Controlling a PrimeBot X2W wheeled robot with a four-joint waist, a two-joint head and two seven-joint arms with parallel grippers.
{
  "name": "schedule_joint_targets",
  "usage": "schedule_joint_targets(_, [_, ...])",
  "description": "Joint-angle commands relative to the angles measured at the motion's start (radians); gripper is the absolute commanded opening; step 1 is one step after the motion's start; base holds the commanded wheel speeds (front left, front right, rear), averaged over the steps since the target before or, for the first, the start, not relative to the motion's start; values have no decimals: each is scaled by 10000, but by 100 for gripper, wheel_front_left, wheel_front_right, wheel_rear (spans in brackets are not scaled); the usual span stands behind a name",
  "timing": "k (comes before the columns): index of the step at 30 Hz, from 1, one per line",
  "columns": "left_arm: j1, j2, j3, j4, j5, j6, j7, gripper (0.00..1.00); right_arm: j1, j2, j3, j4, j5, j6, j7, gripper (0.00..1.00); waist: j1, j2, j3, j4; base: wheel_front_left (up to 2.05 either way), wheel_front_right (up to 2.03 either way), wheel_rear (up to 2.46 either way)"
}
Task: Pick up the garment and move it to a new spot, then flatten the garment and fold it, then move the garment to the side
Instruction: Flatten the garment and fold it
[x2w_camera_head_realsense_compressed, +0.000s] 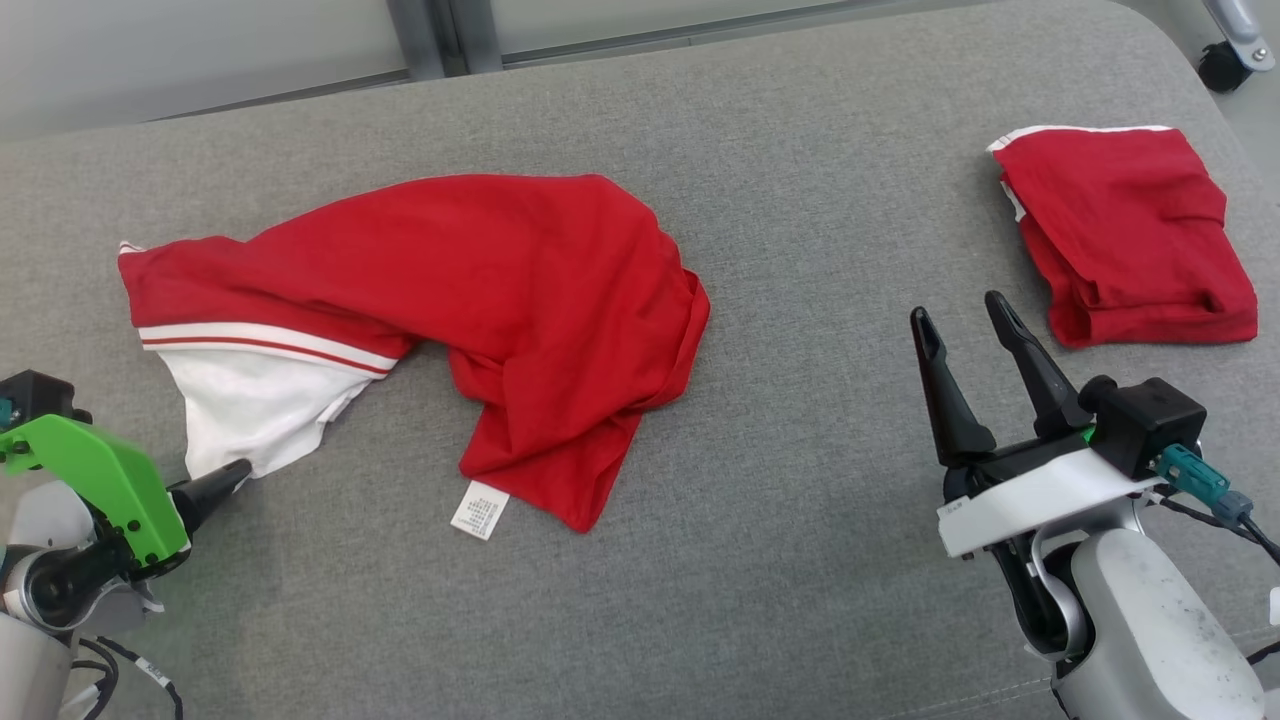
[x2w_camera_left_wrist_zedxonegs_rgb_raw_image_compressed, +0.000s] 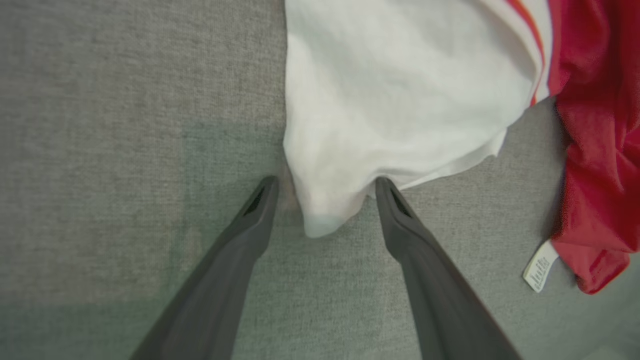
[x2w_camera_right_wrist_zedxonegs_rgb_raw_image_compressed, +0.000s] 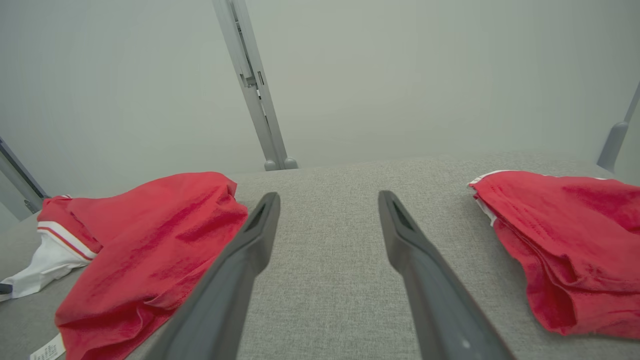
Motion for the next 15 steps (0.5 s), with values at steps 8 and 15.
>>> schedule_joint_targets(8, [-122,-66,-203,26,69,-75,41,0,149,77,-142,86,-24,-3,-29,100,0,0,-309,206,0,0,0])
schedule_joint_targets(15, [468,375,-428,-1228,-138,-142,641,0,472,95,-71,299,93,-3,-29,100,0,0,-1107,868,0,0,0])
